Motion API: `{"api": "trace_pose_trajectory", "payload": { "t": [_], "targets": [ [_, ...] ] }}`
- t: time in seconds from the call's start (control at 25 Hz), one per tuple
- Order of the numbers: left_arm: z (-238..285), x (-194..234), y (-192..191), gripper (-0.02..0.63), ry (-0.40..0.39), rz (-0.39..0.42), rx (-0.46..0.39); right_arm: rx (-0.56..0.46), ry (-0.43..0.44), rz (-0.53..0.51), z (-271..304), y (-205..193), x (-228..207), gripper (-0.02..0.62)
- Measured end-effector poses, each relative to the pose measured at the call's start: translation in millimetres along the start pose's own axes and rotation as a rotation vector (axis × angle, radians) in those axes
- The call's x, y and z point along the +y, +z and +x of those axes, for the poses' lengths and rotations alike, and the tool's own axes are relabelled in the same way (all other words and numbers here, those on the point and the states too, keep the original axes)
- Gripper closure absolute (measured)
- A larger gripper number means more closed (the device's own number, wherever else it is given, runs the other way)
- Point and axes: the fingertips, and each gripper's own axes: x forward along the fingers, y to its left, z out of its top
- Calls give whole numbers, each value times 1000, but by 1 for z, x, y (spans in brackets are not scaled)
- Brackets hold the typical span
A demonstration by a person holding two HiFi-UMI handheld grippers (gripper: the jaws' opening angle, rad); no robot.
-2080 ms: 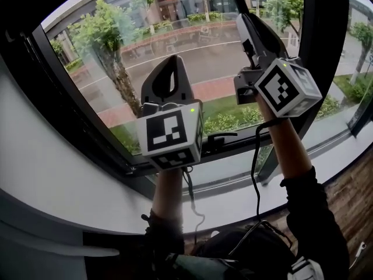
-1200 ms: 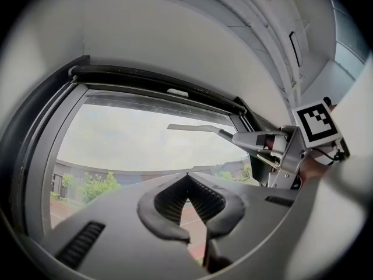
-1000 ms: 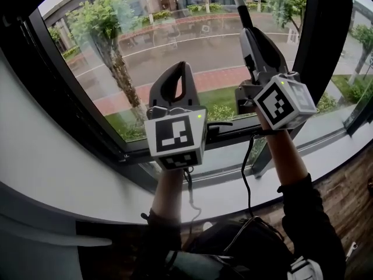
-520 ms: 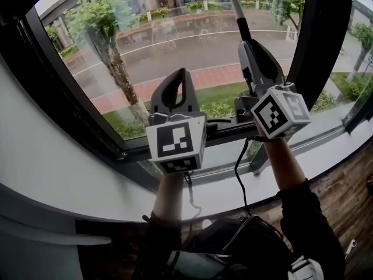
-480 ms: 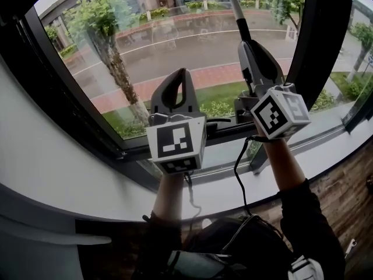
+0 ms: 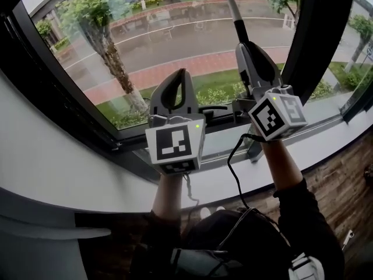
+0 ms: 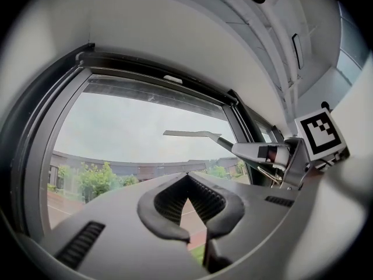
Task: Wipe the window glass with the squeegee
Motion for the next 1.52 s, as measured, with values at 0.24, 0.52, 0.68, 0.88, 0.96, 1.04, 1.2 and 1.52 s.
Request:
{"api": "trace_pose_trajectory", "payload": {
  "t": [0.24, 0.52, 0.68, 0.88, 0.96, 1.04, 1.2, 1.52],
  "targets": [
    [-4, -3, -13, 604, -2, -9, 23, 28, -12, 18, -15, -16, -4, 499],
    [-7, -7, -26, 604, -7, -27, 41, 58, -24, 39, -31, -33, -6, 499],
    [-10, -10, -38, 604, -9, -34, 57, 81, -32, 41, -42, -44, -9, 499],
    [-15, -12, -55, 604, -1, -41, 91, 118, -45, 47, -57, -62, -12, 499],
    [-18, -13, -62, 604, 3, -52, 104, 133, -48, 52, -63, -67, -14, 499],
    [-22, -13, -71, 604, 6, -63, 120, 147, -52, 58, -69, -74, -14, 499],
    [-29, -14, -85, 604, 12, -77, 144, 172, -58, 76, -81, -87, -15, 498],
    [-41, -10, -116, 604, 26, -101, 211, 244, -81, 102, -103, -117, -18, 497]
  ]
}}
